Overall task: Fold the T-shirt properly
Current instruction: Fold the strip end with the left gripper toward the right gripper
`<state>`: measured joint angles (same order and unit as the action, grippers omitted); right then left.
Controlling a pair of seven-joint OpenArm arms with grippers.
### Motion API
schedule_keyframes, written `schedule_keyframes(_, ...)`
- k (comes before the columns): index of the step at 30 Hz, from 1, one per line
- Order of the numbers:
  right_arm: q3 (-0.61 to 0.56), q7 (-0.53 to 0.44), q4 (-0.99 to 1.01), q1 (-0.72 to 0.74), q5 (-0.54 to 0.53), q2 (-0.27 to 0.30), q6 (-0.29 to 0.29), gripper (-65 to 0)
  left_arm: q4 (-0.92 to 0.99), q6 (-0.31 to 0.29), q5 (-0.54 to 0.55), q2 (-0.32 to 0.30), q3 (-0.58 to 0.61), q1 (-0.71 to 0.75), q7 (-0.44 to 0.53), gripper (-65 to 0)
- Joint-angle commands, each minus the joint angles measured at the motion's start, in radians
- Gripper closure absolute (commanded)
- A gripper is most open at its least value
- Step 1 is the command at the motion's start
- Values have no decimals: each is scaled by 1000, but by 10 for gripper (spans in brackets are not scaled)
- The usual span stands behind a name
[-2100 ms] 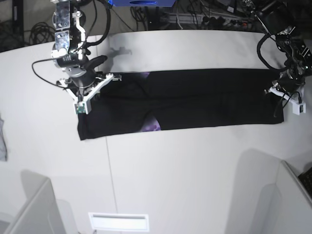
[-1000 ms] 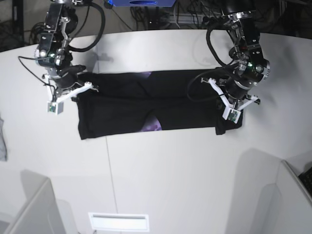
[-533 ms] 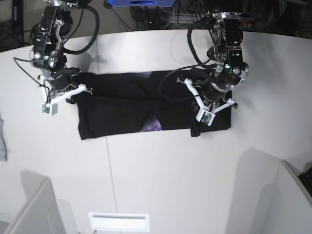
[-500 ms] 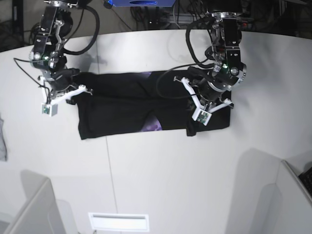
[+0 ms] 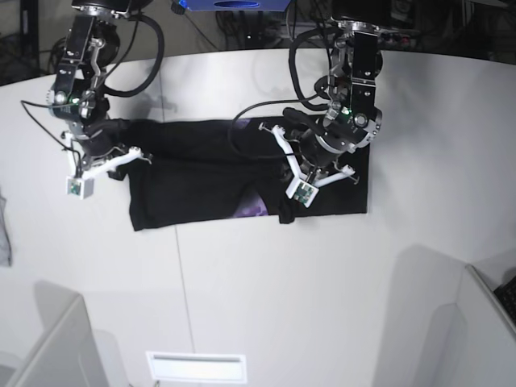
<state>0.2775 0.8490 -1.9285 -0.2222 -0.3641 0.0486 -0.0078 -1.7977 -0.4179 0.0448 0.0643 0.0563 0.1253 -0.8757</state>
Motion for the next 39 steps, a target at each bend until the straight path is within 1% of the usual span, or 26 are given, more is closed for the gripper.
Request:
schedule_keyframes(1, 4, -21, -16, 13, -5, 6, 4, 0, -9, 3, 10, 6, 1, -11, 22, 0)
schedule_keyframes(11, 4, -23, -16, 13, -5, 6, 2, 0, 19, 3, 11, 7, -3, -17, 25, 0)
schedule_keyframes(15, 4, -21, -16, 13, -5, 6, 2, 0, 42, 3, 11, 25, -9, -45, 25, 0)
schedule_keyframes(22, 4, -18, -16, 10, -5, 6, 2, 0, 59, 4, 11, 30, 0, -66, 25, 0)
schedule_keyframes(25, 4, -17, -16, 11, -3, 6, 2, 0, 66, 4, 4, 42, -6, -68, 25, 0)
schedule_keyframes(39, 2, -17, -16, 13, -3, 6, 2, 0, 78, 4, 10, 41, 3, -68, 20, 0)
